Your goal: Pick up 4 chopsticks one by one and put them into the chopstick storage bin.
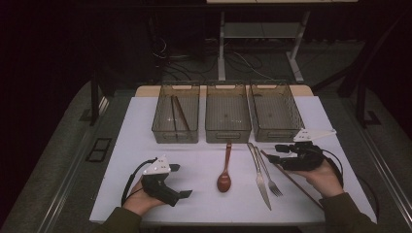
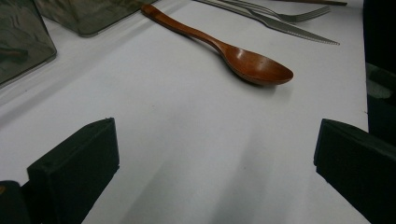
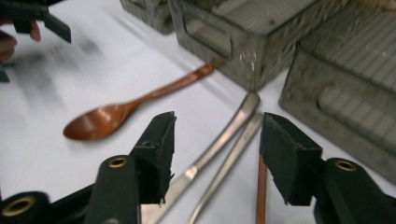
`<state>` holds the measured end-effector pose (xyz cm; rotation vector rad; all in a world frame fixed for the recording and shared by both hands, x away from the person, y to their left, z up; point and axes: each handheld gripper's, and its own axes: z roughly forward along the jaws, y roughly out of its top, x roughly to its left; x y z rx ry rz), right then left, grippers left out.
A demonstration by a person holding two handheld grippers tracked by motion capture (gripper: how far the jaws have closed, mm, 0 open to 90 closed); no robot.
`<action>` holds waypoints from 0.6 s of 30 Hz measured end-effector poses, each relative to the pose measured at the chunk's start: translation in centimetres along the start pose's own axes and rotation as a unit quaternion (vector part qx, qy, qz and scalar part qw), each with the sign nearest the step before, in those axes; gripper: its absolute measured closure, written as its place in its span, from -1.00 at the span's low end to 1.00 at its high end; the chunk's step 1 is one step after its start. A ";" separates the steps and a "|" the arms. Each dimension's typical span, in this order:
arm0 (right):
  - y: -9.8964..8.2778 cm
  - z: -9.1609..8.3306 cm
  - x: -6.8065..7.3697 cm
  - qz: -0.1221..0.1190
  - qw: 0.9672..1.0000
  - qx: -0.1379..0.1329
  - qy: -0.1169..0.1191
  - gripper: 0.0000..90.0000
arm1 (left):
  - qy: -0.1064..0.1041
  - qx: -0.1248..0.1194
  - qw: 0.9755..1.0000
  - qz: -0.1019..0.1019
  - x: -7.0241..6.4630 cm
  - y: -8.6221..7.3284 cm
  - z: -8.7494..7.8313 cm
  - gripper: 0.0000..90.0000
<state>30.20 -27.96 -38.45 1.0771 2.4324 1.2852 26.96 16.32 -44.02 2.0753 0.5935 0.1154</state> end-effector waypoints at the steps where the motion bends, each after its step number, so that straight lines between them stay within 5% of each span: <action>1: -0.3 -0.1 0.0 0.000 1.000 0.003 -0.003 0.04 | 0.000 -0.001 1.000 0.000 0.0 0.0 0.0 -1.00; 18: -4.6 -2.6 -0.5 0.011 0.998 0.055 -0.041 0.39 | 0.001 0.001 1.000 0.001 0.0 0.0 0.1 -1.00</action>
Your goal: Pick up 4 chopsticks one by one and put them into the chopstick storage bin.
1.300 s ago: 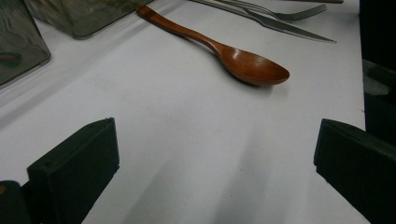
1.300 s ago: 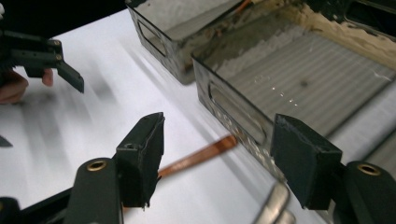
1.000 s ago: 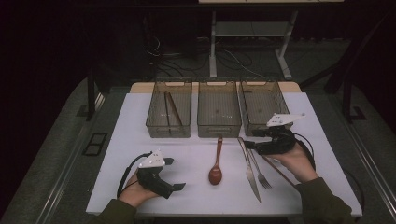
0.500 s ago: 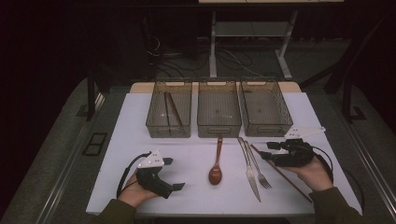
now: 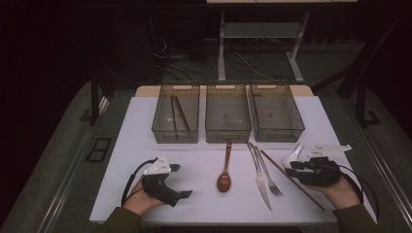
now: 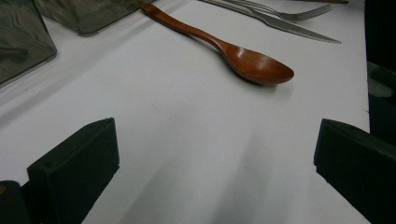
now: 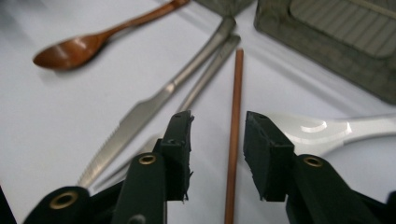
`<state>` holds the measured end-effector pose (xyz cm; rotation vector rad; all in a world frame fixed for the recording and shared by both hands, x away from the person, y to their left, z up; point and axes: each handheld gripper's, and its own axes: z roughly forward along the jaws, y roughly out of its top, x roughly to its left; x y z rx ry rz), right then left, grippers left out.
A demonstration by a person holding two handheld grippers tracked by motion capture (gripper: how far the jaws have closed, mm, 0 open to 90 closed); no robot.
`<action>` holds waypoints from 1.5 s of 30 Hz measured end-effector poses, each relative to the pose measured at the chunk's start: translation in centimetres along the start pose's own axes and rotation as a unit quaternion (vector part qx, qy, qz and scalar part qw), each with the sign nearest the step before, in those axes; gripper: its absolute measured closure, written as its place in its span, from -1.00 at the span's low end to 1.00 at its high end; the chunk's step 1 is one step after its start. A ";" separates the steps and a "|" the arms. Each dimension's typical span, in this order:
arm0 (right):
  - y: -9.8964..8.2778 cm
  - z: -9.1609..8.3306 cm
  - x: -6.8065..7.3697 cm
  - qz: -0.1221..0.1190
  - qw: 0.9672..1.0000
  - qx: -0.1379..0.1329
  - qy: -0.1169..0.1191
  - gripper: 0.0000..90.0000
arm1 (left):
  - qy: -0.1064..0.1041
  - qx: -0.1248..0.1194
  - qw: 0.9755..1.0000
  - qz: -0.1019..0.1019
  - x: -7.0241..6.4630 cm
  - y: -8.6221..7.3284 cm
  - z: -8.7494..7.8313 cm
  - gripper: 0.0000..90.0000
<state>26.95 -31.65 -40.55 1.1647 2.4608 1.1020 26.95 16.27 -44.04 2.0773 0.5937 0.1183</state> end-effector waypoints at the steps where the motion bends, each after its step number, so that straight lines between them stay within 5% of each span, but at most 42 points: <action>1: -0.3 -0.1 0.0 0.000 1.000 0.005 -0.004 0.40 | 0.000 0.001 1.000 0.000 0.0 0.0 0.0 -1.00; 8: -1.8 0.5 -0.6 0.006 0.999 0.033 -0.012 0.57 | 0.003 0.003 1.000 0.001 0.0 0.0 0.1 -1.00; 24: -2.4 2.3 -0.6 -0.009 0.997 0.079 -0.024 0.78 | 0.000 0.010 1.000 0.006 0.0 0.0 0.2 -1.00; 45: -2.5 2.2 -1.0 0.010 0.997 0.077 -0.020 0.89 | 0.001 0.010 1.000 0.005 -0.1 0.0 0.2 -1.00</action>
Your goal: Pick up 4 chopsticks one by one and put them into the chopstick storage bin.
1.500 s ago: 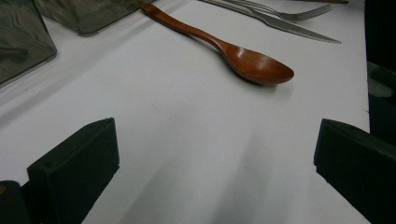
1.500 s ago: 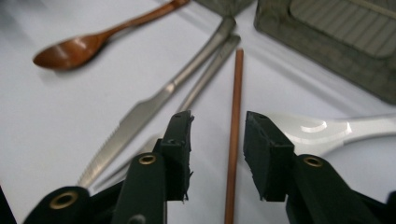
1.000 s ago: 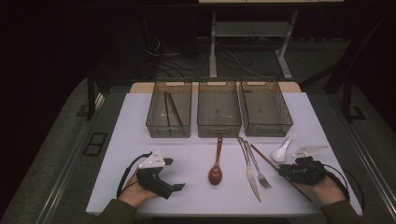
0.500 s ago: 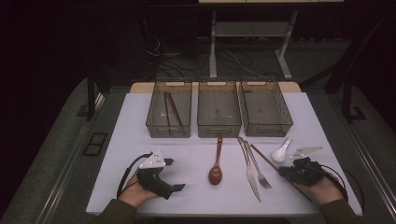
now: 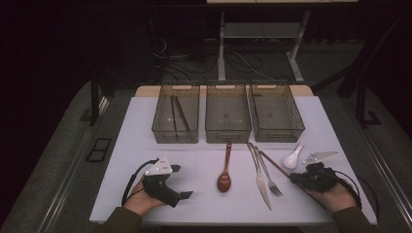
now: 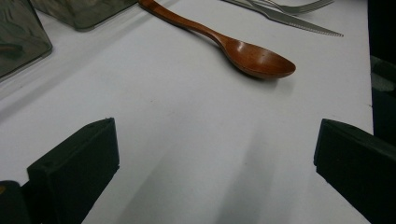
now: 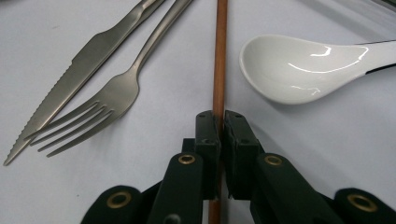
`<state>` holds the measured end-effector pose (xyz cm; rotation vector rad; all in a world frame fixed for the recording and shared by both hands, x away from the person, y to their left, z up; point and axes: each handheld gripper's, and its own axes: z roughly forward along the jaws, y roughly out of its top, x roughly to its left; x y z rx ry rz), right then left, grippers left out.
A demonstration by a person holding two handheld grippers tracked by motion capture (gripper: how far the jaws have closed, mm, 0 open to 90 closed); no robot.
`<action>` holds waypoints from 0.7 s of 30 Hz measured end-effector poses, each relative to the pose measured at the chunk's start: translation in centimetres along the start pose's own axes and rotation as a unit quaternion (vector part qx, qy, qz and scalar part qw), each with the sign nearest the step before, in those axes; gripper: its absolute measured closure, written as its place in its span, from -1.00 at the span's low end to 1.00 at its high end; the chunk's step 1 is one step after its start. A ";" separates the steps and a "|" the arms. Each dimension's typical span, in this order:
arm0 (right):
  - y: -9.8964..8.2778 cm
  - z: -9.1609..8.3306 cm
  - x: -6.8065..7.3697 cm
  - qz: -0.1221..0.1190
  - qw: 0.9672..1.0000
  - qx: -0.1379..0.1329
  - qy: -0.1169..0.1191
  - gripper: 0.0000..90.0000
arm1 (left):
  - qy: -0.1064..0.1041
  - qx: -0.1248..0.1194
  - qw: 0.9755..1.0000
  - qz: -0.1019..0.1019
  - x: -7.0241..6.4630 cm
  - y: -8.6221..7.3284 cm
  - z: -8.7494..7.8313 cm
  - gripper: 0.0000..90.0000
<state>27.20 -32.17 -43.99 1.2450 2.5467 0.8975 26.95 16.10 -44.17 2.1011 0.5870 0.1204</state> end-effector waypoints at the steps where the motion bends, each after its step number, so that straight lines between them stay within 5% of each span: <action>1: 0.0 0.0 0.0 -0.002 1.000 0.000 -0.001 0.89 | 0.000 0.000 1.000 0.000 0.0 0.0 0.0 -1.00; 21: -0.1 -1.8 -0.1 -0.010 0.999 -0.038 0.037 0.90 | 0.000 -0.003 1.000 -0.001 -0.1 0.0 0.0 -1.00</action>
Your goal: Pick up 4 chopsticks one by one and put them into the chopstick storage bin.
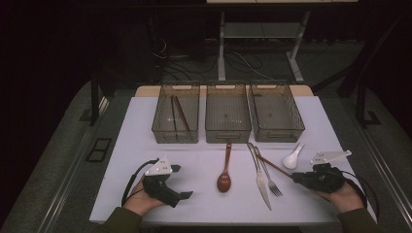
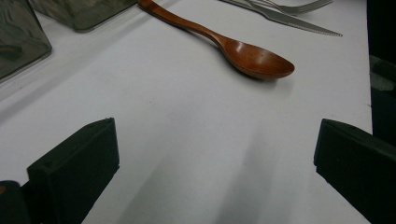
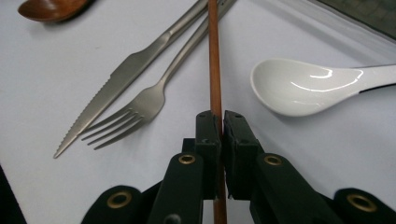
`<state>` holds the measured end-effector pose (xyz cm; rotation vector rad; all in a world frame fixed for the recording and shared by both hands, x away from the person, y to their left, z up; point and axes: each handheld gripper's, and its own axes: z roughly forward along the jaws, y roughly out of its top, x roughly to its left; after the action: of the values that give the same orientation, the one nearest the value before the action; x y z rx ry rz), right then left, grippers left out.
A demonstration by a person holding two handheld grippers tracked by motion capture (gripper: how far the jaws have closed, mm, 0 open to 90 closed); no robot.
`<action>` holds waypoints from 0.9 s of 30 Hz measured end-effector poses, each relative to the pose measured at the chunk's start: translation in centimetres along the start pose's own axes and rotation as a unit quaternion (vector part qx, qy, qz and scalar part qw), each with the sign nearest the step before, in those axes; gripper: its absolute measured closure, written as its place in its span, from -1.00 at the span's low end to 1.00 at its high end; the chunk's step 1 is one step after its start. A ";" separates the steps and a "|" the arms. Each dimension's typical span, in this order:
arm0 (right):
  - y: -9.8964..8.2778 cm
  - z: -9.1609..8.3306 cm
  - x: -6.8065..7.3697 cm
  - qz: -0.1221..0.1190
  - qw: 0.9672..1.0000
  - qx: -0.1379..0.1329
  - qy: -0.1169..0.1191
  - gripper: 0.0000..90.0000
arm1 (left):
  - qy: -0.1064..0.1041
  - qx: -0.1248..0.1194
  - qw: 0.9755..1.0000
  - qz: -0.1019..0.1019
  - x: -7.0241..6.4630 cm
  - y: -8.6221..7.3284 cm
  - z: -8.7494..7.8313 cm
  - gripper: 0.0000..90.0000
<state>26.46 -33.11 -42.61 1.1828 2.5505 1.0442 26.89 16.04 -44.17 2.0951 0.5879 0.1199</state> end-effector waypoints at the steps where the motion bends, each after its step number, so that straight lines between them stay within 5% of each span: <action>1: 0.0 0.0 0.0 -0.003 1.000 -0.004 0.001 0.90 | 0.000 0.000 1.000 0.000 0.0 0.0 0.0 -1.00; 27: 1.3 -0.3 0.9 -0.013 0.999 -0.036 0.019 0.89 | -0.001 0.002 1.000 0.002 0.0 0.0 0.0 -1.00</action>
<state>26.56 -32.04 -41.45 1.1183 2.5274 1.1533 26.90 15.99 -44.15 2.0996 0.5842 0.1196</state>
